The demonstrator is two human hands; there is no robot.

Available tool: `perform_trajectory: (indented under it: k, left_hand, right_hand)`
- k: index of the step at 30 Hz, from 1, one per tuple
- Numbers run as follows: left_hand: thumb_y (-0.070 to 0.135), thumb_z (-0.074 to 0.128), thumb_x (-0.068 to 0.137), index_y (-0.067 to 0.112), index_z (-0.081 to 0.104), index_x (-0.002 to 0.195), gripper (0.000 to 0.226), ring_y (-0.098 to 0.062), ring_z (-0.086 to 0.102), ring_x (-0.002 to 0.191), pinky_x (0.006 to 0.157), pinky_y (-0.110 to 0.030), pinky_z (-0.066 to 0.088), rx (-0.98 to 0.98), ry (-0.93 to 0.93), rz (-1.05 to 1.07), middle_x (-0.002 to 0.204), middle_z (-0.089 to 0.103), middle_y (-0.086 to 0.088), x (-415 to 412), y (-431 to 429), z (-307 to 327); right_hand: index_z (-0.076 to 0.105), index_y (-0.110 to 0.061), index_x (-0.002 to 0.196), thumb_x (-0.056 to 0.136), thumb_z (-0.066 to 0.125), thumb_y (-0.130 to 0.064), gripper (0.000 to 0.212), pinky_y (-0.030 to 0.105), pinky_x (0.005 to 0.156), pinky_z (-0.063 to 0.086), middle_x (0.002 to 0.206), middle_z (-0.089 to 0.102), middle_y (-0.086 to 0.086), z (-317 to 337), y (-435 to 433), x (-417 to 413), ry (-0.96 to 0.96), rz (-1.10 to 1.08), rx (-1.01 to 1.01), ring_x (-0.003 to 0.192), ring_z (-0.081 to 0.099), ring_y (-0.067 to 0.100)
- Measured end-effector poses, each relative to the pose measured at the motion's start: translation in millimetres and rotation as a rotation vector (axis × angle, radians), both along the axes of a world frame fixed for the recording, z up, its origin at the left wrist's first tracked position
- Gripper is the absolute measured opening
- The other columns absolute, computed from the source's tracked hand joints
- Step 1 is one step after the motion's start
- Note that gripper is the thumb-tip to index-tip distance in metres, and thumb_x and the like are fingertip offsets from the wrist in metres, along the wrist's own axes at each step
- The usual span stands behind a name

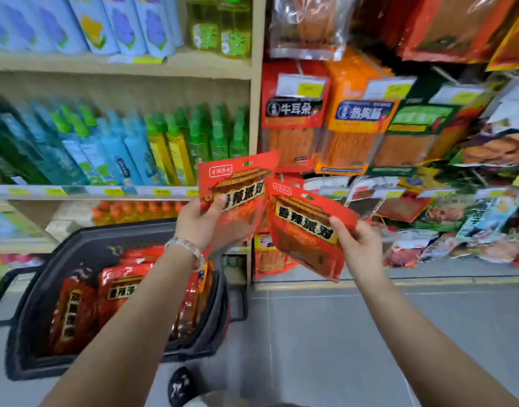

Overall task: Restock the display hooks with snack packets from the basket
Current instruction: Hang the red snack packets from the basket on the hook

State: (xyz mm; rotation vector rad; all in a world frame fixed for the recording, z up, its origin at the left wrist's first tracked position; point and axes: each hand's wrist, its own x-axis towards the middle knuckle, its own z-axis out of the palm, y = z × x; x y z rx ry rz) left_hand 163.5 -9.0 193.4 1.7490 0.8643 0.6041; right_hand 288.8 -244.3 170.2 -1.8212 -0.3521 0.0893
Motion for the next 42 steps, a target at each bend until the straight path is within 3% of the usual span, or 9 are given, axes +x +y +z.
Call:
perform_trajectory:
  k: [6,16,20,24,30,33,35,37,42]
  left_hand:
    - [0.033,0.064,0.086,0.02,0.064,0.074,0.018,-0.016,0.053,0.069,0.067,-0.03,0.043,0.107,-0.183,-0.04,0.071,0.06,0.0,79,-60,61]
    - [0.028,0.059,0.09,0.015,0.065,0.101,0.018,-0.013,0.052,0.084,0.064,-0.018,0.029,0.337,-0.425,-0.064,0.084,0.059,0.003,213,-120,161]
    - [0.034,0.059,0.089,0.024,0.053,0.07,0.022,-0.016,0.046,0.077,0.06,-0.021,0.021,0.344,-0.433,0.022,0.07,0.053,0.001,259,-116,190]
    - [0.037,0.06,0.087,0.021,0.049,0.062,0.032,-0.017,0.046,0.059,0.058,-0.028,0.028,0.33,-0.499,0.052,0.059,0.05,0.005,299,-108,214]
    - [0.041,0.062,0.083,0.025,0.045,0.054,0.037,0.004,0.044,0.043,0.042,-0.01,0.031,0.293,-0.606,0.058,0.042,0.049,0.015,340,-118,238]
    - [0.055,0.06,0.071,0.027,0.052,0.06,0.031,-0.001,0.049,0.05,0.056,-0.025,0.041,0.196,-0.625,0.044,0.054,0.056,0.016,353,-121,245]
    - [0.061,0.058,0.063,0.028,0.054,0.063,0.033,-0.014,0.053,0.062,0.062,-0.033,0.043,0.154,-0.632,0.04,0.066,0.056,0.004,359,-123,249]
    - [0.062,0.059,0.061,0.024,0.052,0.063,0.038,-0.018,0.051,0.064,0.064,-0.036,0.043,0.139,-0.632,0.035,0.067,0.053,-0.001,362,-126,252]
    - [0.057,0.061,0.065,0.027,0.041,0.054,0.039,-0.016,0.044,0.056,0.059,-0.032,0.036,0.146,-0.618,0.085,0.054,0.045,0.005,369,-139,258]
  right_hand:
    - [0.062,-0.019,0.069,0.092,0.06,-0.028,0.024,0.02,0.062,0.041,0.065,0.06,-0.005,62,-94,65,-0.192,-0.156,-0.008,0.063,0.051,0.004]
    - [0.061,-0.012,0.108,0.1,0.043,-0.033,0.029,0.028,0.081,0.039,0.097,0.06,0.002,168,-148,197,-0.366,-0.348,0.227,0.092,0.053,0.015]
    - [0.055,-0.002,0.121,0.099,0.043,-0.038,0.045,0.033,0.1,0.04,0.112,0.058,0.004,215,-147,255,-0.439,-0.362,0.221,0.106,0.05,0.014]
    - [0.054,-0.018,0.077,0.098,0.047,-0.031,0.026,0.016,0.057,0.035,0.069,0.049,-0.008,258,-140,303,-0.519,-0.343,0.286,0.061,0.043,0.001]
    - [0.032,-0.024,0.064,0.095,0.051,-0.029,0.037,0.019,0.049,0.026,0.065,0.03,-0.009,297,-123,358,-0.492,-0.295,0.423,0.046,0.03,-0.004]
    - [0.039,-0.024,0.07,0.092,0.053,-0.038,0.029,0.025,0.067,0.033,0.075,0.043,-0.004,310,-115,383,-0.409,-0.164,0.505,0.069,0.043,0.002]
    - [0.048,-0.024,0.096,0.086,0.055,-0.046,0.025,0.038,0.093,0.043,0.114,0.06,0.005,319,-108,400,-0.318,-0.063,0.536,0.106,0.055,0.018]
    - [0.042,-0.026,0.115,0.081,0.058,-0.049,0.045,0.05,0.107,0.037,0.142,0.047,0.013,328,-101,413,-0.209,0.023,0.555,0.128,0.046,0.028]
    - [0.056,-0.011,0.113,0.087,0.059,-0.03,0.032,0.053,0.1,0.044,0.123,0.059,0.013,337,-86,438,-0.108,0.069,0.578,0.111,0.058,0.03]
